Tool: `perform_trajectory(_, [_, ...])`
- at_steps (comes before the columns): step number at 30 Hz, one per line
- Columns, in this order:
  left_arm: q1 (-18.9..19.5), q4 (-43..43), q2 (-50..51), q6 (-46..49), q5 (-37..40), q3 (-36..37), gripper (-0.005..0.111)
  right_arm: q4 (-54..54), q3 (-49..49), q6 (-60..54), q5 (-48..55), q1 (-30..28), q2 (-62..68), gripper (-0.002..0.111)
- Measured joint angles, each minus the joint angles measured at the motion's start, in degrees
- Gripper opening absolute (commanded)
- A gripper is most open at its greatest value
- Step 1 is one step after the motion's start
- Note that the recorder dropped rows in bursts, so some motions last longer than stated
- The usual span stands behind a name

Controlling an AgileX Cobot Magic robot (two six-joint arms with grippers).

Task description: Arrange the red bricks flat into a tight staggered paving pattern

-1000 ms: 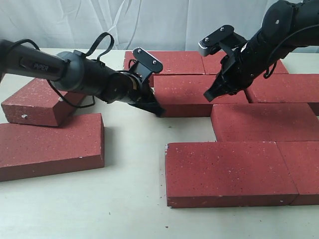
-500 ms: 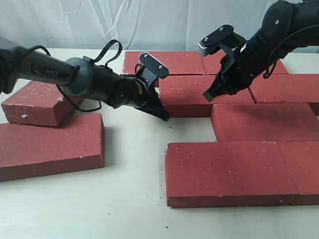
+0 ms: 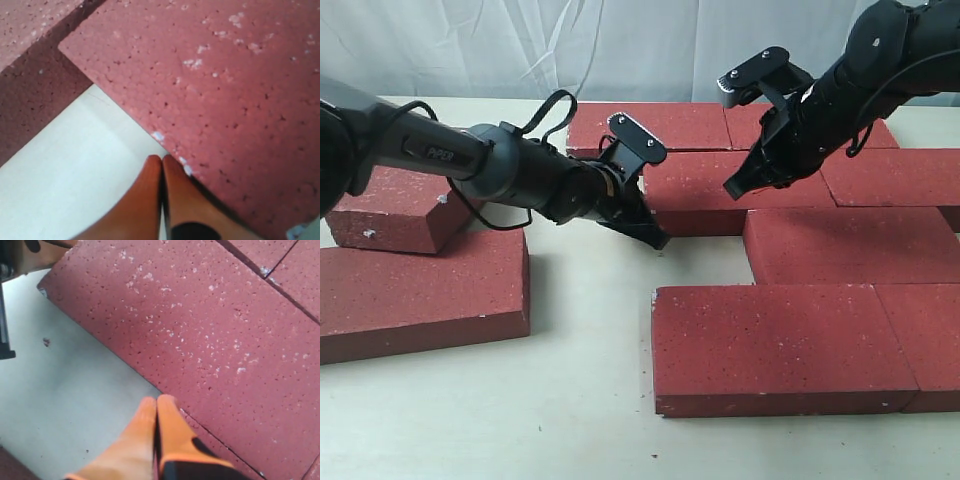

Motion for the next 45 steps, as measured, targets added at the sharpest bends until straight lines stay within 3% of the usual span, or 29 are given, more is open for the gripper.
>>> perform_trajectory(5, [0.00, 0.58, 0.00, 0.00, 0.14, -0.10, 0.000, 0.00, 0.00, 0.00, 0.00, 0.00, 0.00, -0.001])
perform_trajectory(11, [2.62, 1.81, -0.76, 0.00, 2.50, -0.35, 0.000, 0.34, 0.00, 0.00, 0.00, 0.00, 0.00, -0.001])
perform_trajectory(15, [6.24, 2.55, -4.74, 0.00, 8.54, -0.35, 0.000, 1.19, 0.00, 0.00, -1.09, 0.00, 0.00, -0.001])
perform_trajectory(19, [6.73, 5.09, -14.06, 0.00, 21.43, -0.23, 0.000, 4.60, 0.00, 0.00, -1.33, 0.00, 0.00, -0.001])
perform_trajectory(24, [7.91, 8.53, -26.58, -0.13, 26.82, 6.84, 0.000, 12.39, 0.00, -7.98, -0.70, 1.49, 0.00, -0.001])
perform_trajectory(28, [16.04, 8.95, -35.74, -4.03, 27.78, 15.34, 0.000, 18.23, 0.00, -16.92, 0.70, 8.46, 0.00, -0.001])
perform_trajectory(33, [25.45, 9.09, -41.23, -7.67, 24.25, 22.36, 0.000, 18.58, 0.00, -17.85, 0.20, 12.29, 0.00, -0.001])
perform_trajectory(40, [40.16, 6.84, -42.37, -9.15, 14.37, 29.79, 0.000, 19.40, 0.00, -18.07, -0.14, 15.46, 0.00, -0.001])
perform_trajectory(45, [46.02, 1.71, -40.60, -9.19, 7.93, 31.68, 0.000, 19.68, 0.00, -18.07, -0.65, 16.26, 0.00, -0.001])
